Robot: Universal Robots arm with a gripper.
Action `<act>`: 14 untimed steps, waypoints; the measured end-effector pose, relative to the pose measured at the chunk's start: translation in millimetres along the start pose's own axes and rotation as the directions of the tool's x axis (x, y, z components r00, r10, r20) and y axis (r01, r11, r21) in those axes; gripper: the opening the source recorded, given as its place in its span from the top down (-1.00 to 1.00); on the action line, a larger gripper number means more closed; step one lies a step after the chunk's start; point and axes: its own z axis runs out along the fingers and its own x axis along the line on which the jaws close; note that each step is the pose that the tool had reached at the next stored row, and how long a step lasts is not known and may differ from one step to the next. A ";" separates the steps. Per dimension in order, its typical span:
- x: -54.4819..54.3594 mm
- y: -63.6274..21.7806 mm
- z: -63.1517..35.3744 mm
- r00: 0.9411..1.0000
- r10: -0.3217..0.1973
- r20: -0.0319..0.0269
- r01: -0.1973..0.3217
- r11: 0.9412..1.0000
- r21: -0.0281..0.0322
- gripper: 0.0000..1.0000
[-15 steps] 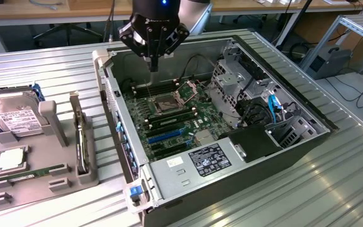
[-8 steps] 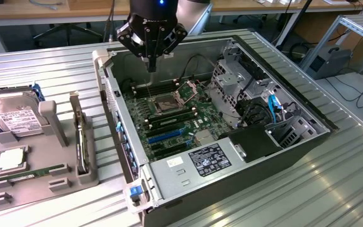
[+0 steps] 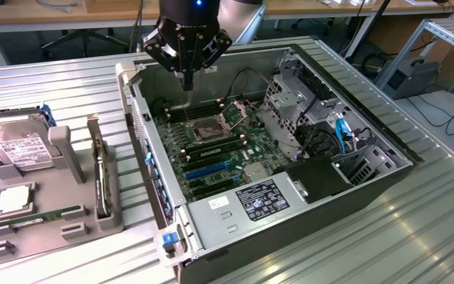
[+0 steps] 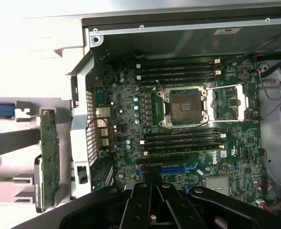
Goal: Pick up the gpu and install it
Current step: 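Reach for the gpu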
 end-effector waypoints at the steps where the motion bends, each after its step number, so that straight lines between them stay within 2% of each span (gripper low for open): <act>1: 0.4 0.0 0.0 1.000 0.000 0.000 0.000 1.000 0.000 0.79; 14: 7.0 -0.5 0.0 1.000 0.000 0.000 0.000 1.000 0.000 0.79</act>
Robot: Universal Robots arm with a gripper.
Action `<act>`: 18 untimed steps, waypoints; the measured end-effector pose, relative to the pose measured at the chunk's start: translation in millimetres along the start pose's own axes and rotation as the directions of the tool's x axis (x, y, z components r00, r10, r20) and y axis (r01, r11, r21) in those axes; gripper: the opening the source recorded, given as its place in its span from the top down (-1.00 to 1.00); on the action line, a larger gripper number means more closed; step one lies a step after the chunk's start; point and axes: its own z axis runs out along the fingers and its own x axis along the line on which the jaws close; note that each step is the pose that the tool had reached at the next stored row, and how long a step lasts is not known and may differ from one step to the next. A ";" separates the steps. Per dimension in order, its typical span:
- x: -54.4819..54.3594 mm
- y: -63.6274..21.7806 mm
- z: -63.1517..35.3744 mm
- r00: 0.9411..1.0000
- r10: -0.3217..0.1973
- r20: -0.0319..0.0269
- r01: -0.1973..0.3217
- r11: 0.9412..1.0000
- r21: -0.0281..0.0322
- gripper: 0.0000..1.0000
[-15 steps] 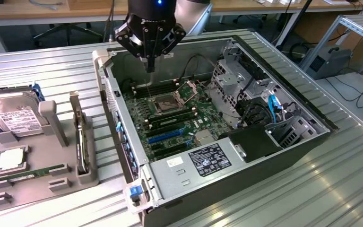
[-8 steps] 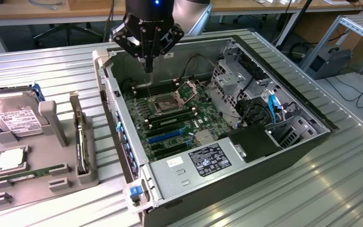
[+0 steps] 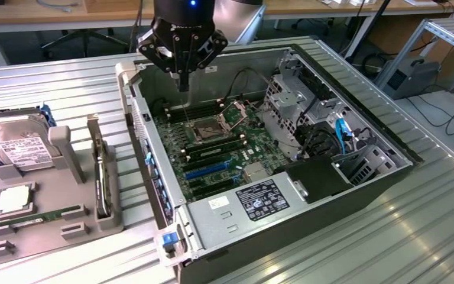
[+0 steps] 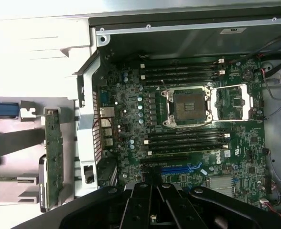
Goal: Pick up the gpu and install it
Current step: 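Reach for the gpu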
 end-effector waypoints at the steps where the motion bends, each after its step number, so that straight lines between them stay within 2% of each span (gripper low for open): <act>1: 0.8 -0.1 0.0 1.000 0.000 0.000 0.000 1.000 0.000 0.79; 11: 7.7 -0.6 0.0 1.000 0.000 0.000 0.000 1.000 0.000 0.79; 13: 18.9 -1.5 -0.1 1.000 0.000 0.000 0.000 1.000 0.000 0.79; 15: 23.1 -1.8 -0.2 1.000 0.000 0.000 0.000 1.000 0.000 0.79; 18: 39.2 -3.0 -0.3 1.000 0.000 0.000 0.000 1.000 0.000 0.79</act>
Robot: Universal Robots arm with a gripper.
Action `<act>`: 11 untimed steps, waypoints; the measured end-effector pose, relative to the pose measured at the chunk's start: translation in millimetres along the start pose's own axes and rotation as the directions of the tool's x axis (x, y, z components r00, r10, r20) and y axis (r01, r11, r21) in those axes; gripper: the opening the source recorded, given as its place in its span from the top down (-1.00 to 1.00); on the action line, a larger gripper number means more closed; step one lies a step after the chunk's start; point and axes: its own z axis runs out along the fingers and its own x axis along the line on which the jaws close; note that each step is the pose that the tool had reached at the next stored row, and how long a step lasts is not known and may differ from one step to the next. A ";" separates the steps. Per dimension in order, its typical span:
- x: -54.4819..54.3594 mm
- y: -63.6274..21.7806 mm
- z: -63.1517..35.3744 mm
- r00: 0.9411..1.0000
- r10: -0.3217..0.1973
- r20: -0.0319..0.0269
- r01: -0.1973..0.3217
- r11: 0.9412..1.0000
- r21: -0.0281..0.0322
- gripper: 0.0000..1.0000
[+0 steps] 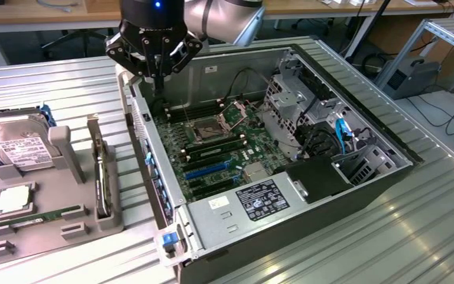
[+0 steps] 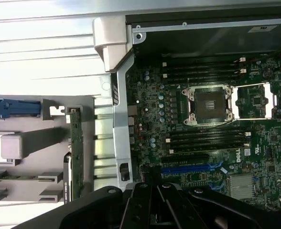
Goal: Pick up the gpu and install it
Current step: 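Reach for the gpu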
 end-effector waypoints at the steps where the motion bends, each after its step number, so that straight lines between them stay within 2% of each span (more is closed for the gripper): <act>1: 1.4 -0.1 -0.1 1.000 0.000 0.000 0.000 1.000 0.000 0.79; 11: 7.5 -0.6 -0.1 1.000 0.000 0.000 0.000 1.000 0.000 0.79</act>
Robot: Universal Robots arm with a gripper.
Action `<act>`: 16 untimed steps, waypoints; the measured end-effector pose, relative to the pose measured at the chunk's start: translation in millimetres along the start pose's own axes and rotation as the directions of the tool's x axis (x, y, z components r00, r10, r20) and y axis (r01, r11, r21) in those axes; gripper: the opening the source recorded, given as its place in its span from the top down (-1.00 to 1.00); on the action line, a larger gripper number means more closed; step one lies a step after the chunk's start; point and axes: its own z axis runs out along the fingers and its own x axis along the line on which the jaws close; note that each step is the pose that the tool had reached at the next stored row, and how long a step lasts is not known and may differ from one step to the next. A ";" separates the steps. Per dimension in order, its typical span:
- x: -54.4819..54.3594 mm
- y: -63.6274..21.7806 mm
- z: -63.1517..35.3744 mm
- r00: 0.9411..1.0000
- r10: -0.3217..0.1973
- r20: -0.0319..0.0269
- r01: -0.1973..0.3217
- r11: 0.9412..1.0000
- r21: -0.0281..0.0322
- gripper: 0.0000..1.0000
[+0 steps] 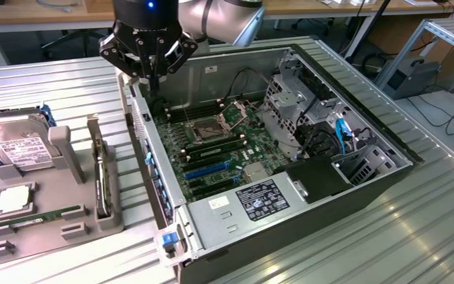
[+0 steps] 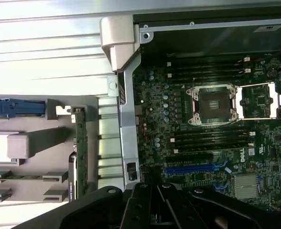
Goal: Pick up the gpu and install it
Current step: 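Reach for the gpu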
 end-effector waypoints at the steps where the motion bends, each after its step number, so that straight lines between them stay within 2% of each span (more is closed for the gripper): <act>1: 0.6 0.0 0.0 1.000 0.000 0.000 0.000 1.000 0.000 0.79; 16: 9.1 -0.7 0.0 1.000 0.000 0.000 0.000 1.000 0.000 0.79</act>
